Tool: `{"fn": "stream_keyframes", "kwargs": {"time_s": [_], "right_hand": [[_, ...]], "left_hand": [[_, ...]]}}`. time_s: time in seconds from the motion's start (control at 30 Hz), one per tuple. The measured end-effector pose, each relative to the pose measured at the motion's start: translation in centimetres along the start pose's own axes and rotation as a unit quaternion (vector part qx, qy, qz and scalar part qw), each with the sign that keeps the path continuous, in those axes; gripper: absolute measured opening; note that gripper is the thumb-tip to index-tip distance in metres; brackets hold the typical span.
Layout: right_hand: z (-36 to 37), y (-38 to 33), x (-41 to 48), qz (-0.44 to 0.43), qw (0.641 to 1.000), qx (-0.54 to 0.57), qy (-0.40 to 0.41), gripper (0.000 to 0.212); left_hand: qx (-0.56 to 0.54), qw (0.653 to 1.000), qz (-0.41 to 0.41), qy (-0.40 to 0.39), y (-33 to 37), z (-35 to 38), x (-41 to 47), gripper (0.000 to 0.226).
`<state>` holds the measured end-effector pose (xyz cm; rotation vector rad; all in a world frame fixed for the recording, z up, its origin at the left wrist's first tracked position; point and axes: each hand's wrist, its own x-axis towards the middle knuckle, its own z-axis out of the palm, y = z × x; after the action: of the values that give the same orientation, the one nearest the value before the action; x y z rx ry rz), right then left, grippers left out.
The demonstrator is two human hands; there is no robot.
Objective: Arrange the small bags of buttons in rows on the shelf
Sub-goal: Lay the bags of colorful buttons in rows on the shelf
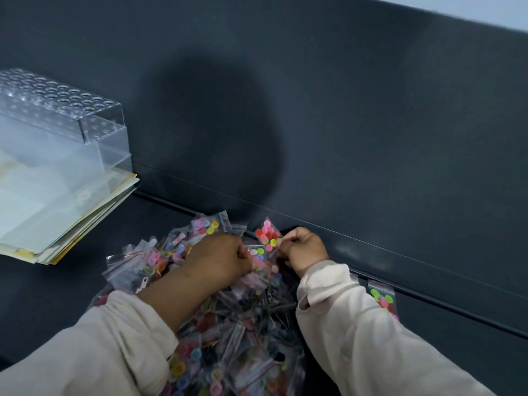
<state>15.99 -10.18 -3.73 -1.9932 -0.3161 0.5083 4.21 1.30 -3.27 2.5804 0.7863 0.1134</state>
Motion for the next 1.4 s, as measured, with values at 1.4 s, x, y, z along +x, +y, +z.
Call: {"fn": "stream_keyframes", "kwargs": {"time_s": [1.4], "right_hand": [[-29.4,12.3,-8.2,0.044,0.986,0.155,0.035,0.022]], "left_hand": [[-0.385,0.915,-0.075,-0.096,24.8,7.8,-4.9,0.010]]}}
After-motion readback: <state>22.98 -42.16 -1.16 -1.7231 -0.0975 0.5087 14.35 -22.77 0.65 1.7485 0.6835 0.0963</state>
